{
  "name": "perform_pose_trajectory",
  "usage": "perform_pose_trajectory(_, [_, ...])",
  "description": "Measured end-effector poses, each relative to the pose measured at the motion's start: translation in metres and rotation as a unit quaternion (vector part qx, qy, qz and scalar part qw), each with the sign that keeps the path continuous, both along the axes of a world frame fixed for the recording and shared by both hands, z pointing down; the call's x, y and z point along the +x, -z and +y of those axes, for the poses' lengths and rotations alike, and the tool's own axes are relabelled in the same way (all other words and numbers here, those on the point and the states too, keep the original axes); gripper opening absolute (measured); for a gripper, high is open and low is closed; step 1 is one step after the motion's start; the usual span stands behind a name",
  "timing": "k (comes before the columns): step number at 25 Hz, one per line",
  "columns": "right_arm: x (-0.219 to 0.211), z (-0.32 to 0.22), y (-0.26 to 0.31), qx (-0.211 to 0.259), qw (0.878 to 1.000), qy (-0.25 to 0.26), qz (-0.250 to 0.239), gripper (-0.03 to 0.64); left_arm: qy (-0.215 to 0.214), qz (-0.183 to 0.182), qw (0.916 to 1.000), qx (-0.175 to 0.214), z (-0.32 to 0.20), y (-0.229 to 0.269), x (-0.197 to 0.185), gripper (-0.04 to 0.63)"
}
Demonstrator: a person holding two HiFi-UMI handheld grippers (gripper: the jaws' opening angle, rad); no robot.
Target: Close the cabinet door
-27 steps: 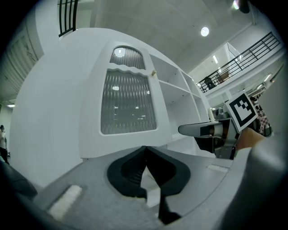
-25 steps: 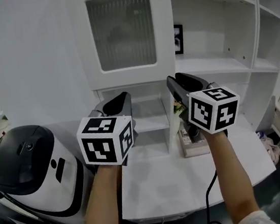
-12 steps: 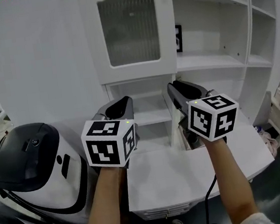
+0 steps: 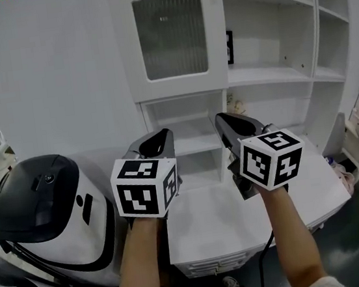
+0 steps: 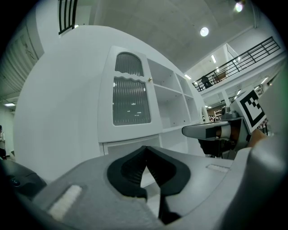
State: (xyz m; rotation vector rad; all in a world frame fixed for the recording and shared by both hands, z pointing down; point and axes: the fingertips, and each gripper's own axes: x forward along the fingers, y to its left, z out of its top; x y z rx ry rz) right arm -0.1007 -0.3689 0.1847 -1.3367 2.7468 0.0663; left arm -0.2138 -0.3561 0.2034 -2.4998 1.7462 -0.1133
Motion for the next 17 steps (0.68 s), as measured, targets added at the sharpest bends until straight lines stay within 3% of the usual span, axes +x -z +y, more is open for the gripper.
perform_pose_trajectory(17, [-0.004, 0.016, -0.018, -0.006, 1.000, -0.011, 0.018, 0.003, -0.003, -0.004, 1.0000, -0.008, 0.018, -0.009, -0.008, -0.002])
